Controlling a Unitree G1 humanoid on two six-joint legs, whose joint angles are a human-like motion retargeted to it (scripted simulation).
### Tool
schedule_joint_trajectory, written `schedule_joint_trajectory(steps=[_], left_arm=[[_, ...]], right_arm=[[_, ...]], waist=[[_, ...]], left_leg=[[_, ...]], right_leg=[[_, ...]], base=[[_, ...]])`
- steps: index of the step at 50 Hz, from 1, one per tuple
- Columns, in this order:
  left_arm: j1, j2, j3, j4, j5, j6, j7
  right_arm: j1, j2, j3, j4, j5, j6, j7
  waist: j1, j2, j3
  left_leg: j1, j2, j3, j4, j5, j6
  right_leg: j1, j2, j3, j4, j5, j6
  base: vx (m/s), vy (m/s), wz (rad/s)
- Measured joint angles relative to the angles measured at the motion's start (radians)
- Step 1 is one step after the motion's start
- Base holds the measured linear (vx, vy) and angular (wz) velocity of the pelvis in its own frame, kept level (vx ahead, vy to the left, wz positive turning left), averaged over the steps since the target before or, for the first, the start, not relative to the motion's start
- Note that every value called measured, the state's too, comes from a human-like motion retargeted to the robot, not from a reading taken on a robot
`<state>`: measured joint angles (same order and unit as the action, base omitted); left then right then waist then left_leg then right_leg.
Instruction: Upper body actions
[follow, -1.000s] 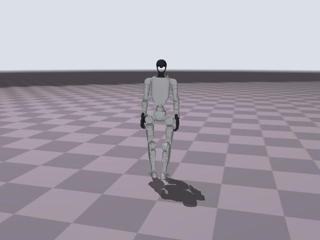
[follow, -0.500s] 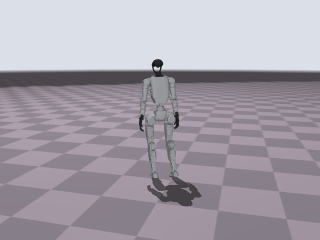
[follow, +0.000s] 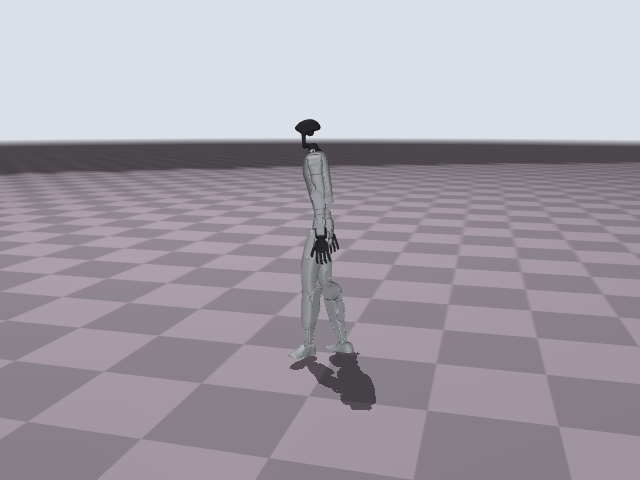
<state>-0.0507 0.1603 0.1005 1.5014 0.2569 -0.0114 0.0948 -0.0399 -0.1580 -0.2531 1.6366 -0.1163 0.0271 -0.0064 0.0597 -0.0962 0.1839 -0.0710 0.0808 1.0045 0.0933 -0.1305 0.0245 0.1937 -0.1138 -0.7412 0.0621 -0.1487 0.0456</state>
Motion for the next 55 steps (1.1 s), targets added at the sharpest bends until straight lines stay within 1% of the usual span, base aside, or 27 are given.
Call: schedule_joint_trajectory(steps=[6, 10, 12, 13, 14, 15, 17, 20, 22, 23, 25, 26, 27, 28, 30, 32, 34, 37, 40, 42, 43, 45, 46, 47, 48, 50, 55], left_arm=[[0.032, -0.026, 0.028, 0.01, -0.016, -0.011, 0.029], [0.06, -0.039, 0.067, 0.025, -0.038, -0.011, 0.044], [0.081, -0.044, 0.087, 0.042, -0.046, -0.008, 0.054], [0.091, -0.046, 0.093, 0.051, -0.05, -0.008, 0.058], [0.104, -0.049, 0.101, 0.06, -0.054, -0.007, 0.06], [0.12, -0.053, 0.11, 0.069, -0.059, -0.005, 0.061], [0.138, -0.057, 0.119, 0.093, -0.072, 0.003, 0.052], [0.145, -0.058, 0.125, 0.11, -0.079, 0.012, 0.059], [0.139, -0.06, 0.128, 0.105, -0.06, 0.018, 0.051], [0.138, -0.06, 0.127, 0.1, -0.052, 0.021, 0.04], [0.132, -0.057, 0.124, 0.089, -0.042, 0.027, 0.011], [0.125, -0.053, 0.122, 0.085, -0.039, 0.03, -0.001], [0.115, -0.048, 0.121, 0.081, -0.034, 0.035, -0.015], [0.099, -0.041, 0.121, 0.076, -0.027, 0.043, -0.033], [0.071, -0.031, 0.117, 0.068, -0.019, 0.056, -0.06], [0.043, -0.018, 0.107, 0.05, -0.022, 0.055, -0.087], [0.02, -0.009, 0.089, 0.025, -0.036, 0.043, -0.094], [-0.006, 0.0, 0.061, -0.024, -0.046, 0.03, -0.093], [-0.025, 0.005, 0.039, -0.063, -0.043, 0.024, -0.101], [-0.031, 0.0, 0.022, -0.071, -0.041, 0.02, -0.108], [-0.028, -0.003, 0.019, -0.072, -0.039, 0.02, -0.11], [-0.024, -0.004, 0.021, -0.06, -0.031, 0.02, -0.117], [-0.02, -0.007, 0.023, -0.053, -0.025, 0.022, -0.118], [-0.014, -0.012, 0.028, -0.043, -0.019, 0.024, -0.115], [-0.004, -0.022, 0.038, -0.028, -0.01, 0.028, -0.104], [0.016, -0.034, 0.057, 0.004, -0.012, 0.027, -0.08], [0.087, -0.02, 0.057, 0.082, 0.045, 0.02, -0.052]], right_arm=[[0.048, 0.025, -0.018, 0.015, -0.01, 0.005, 0.019], [0.061, 0.036, -0.02, -0.002, -0.033, -0.001, 0.015], [0.066, 0.036, -0.031, -0.027, -0.052, -0.004, 0.015], [0.07, 0.035, -0.036, -0.041, -0.06, -0.005, 0.013], [0.075, 0.033, -0.039, -0.054, -0.067, -0.007, 0.008], [0.08, 0.029, -0.04, -0.066, -0.074, -0.009, 0.003], [0.078, 0.025, -0.047, -0.084, -0.074, -0.013, -0.019], [0.078, 0.028, -0.048, -0.098, -0.021, -0.051, -0.059], [0.076, 0.026, -0.05, -0.103, 0.019, -0.09, -0.062], [0.077, 0.026, -0.052, -0.106, 0.022, -0.088, -0.057], [0.079, 0.027, -0.052, -0.112, 0.026, -0.063, -0.048], [0.077, 0.027, -0.05, -0.111, 0.03, -0.06, -0.043], [0.074, 0.029, -0.046, -0.109, 0.034, -0.059, -0.037], [0.068, 0.031, -0.042, -0.105, 0.038, -0.06, -0.029], [0.06, 0.039, -0.033, -0.099, 0.041, -0.059, -0.02], [0.059, 0.05, -0.014, -0.103, 0.032, -0.057, -0.028], [0.06, 0.058, 0.004, -0.113, 0.016, -0.062, -0.041], [0.065, 0.064, 0.029, -0.122, -0.012, -0.067, -0.056], [0.064, 0.065, 0.04, -0.117, -0.031, -0.064, -0.054], [0.069, 0.06, 0.041, -0.103, -0.041, -0.057, -0.042], [0.074, 0.058, 0.041, -0.096, -0.046, -0.053, -0.038], [0.071, 0.056, 0.032, -0.077, -0.062, -0.041, -0.028], [0.068, 0.056, 0.025, -0.07, -0.068, -0.035, -0.023], [0.064, 0.055, 0.015, -0.064, -0.073, -0.028, -0.017], [0.055, 0.053, 0.003, -0.059, -0.076, -0.016, -0.008], [0.046, 0.051, -0.002, -0.06, -0.07, -0.01, 0.002], [0.025, 0.055, 0.013, -0.103, -0.059, -0.021, 0.007]], waist=[[0.038, -0.056, -0.038], [0.059, -0.08, -0.074], [0.089, -0.061, -0.101], [0.099, -0.045, -0.112], [0.109, -0.034, -0.122], [0.12, -0.026, -0.132], [0.113, -0.008, -0.14], [0.117, 0.031, -0.122], [0.113, 0.084, -0.1], [0.101, 0.113, -0.096], [0.082, 0.167, -0.086], [0.079, 0.176, -0.082], [0.078, 0.182, -0.076], [0.08, 0.184, -0.07], [0.069, 0.172, -0.059], [0.033, 0.167, -0.057], [0.008, 0.163, -0.057], [-0.013, 0.139, -0.048], [-0.009, 0.091, -0.03], [0.004, 0.047, -0.02], [0.009, 0.03, -0.02], [0.013, 0.011, -0.026], [0.024, 0.008, -0.038], [0.038, 0.006, -0.049], [0.053, 0.005, -0.058], [0.081, 0.01, -0.068], [0.032, 0.027, -0.113]], left_leg=[[0.033, 0.0, 0.005, 0.104, 0.016, 0.016], [0.081, -0.037, 0.065, 0.116, 0.024, 0.008], [0.095, -0.066, 0.01, 0.073, 0.053, -0.048], [0.102, -0.073, -0.03, 0.043, 0.046, -0.092], [0.102, -0.093, -0.071, 0.018, 0.033, -0.091], [0.099, -0.119, -0.114, -0.004, 0.017, -0.068], [0.051, -0.132, -0.227, 0.006, 0.004, -0.035], [0.05, -0.132, -0.319, 0.008, -0.003, -0.024], [0.092, -0.095, -0.315, 0.002, -0.019, -0.022], [0.106, -0.073, -0.334, -0.001, -0.026, -0.02], [0.115, -0.024, -0.4, 0.01, -0.036, -0.019], [0.116, -0.014, -0.41, 0.013, -0.038, -0.018], [0.116, -0.006, -0.421, 0.015, -0.039, -0.016], [0.113, -0.003, -0.434, 0.016, -0.037, -0.013], [0.101, -0.016, -0.478, 0.009, -0.026, -0.002], [0.086, -0.019, -0.533, -0.001, -0.011, 0.011], [0.074, -0.015, -0.565, -0.003, -0.003, 0.019], [0.066, -0.029, -0.62, 0.0, 0.008, 0.022], [0.082, -0.08, -0.664, -0.008, 0.017, 0.025], [0.109, -0.137, -0.704, -0.015, 0.02, 0.026], [0.12, -0.158, -0.721, -0.015, 0.02, 0.025], [0.134, -0.176, -0.762, -0.013, 0.023, 0.015], [0.129, -0.179, -0.768, -0.013, 0.024, 0.011], [0.126, -0.18, -0.772, -0.013, 0.025, 0.007], [0.125, -0.181, -0.774, -0.014, 0.027, 0.001], [0.13, -0.173, -0.771, -0.018, 0.03, -0.008], [0.123, -0.156, -0.808, -0.029, 0.047, -0.021]], right_leg=[[0.034, -0.042, -0.193, -0.033, -0.001, 0.054], [0.045, -0.057, -0.316, -0.051, 0.009, 0.093], [0.048, -0.032, -0.362, -0.052, 0.013, 0.115], [0.051, -0.015, -0.378, -0.049, 0.014, 0.123], [0.055, -0.008, -0.387, -0.043, 0.019, 0.129], [0.061, -0.007, -0.394, -0.037, 0.026, 0.135], [0.085, -0.012, -0.405, -0.021, 0.056, 0.138], [0.128, -0.017, -0.399, 0.029, 0.126, 0.13], [0.166, -0.023, -0.404, 0.121, 0.207, 0.08], [0.175, -0.026, -0.396, 0.179, 0.241, 0.043], [0.157, -0.06, -0.318, 0.343, 0.271, -0.052], [0.125, -0.083, -0.255, 0.421, 0.265, -0.055], [0.087, -0.103, -0.182, 0.495, 0.247, -0.049], [0.036, -0.116, -0.087, 0.564, 0.207, -0.023], [-0.088, -0.062, 0.174, 0.622, 0.18, 0.054], [-0.168, 0.022, 0.367, 0.597, 0.163, 0.123], [-0.202, 0.031, 0.403, 0.549, 0.124, 0.121], [-0.224, 0.019, 0.44, 0.416, 0.073, 0.094], [-0.236, 0.02, 0.592, 0.26, 0.039, 0.089], [-0.233, 0.0, 0.695, 0.125, 0.062, 0.106], [-0.222, -0.019, 0.674, 0.076, 0.116, 0.101], [-0.183, -0.024, 0.686, 0.043, 0.093, 0.114], [-0.175, -0.042, 0.575, 0.042, 0.079, 0.105], [-0.169, -0.052, 0.51, 0.037, 0.071, 0.101], [-0.165, -0.05, 0.538, 0.027, 0.077, 0.106], [-0.157, -0.052, 0.494, 0.02, 0.073, 0.102], [-0.14, -0.014, 0.483, -0.01, 0.062, 0.076]], base=[[0.17, 0.19, 2.46], [0.24, 0.24, 2.13], [0.32, 0.29, 1.59], [0.37, 0.32, 1.22], [0.38, 0.31, 0.92], [0.41, 0.32, 0.95], [0.39, 0.32, 1.11], [0.3, 0.24, 0.91], [0.38, 0.26, 1.34], [0.37, 0.18, 1.59], [0.37, 0.13, 1.44], [0.36, 0.12, 1.11], [0.27, 0.06, 1.0], [0.19, -0.01, 1.15], [0.14, -0.08, 1.51], [0.11, -0.17, 2.11], [0.17, -0.16, 1.89], [0.17, -0.18, 1.59], [0.17, -0.17, 1.3], [0.21, -0.12, 1.35], [0.22, -0.09, 1.26], [0.19, -0.08, 1.05], [0.12, -0.09, 0.69], [0.07, -0.08, 0.5], [0.06, -0.08, 0.4], [0.04, -0.1, 0.12], [0.05, -0.13, 0.56]])
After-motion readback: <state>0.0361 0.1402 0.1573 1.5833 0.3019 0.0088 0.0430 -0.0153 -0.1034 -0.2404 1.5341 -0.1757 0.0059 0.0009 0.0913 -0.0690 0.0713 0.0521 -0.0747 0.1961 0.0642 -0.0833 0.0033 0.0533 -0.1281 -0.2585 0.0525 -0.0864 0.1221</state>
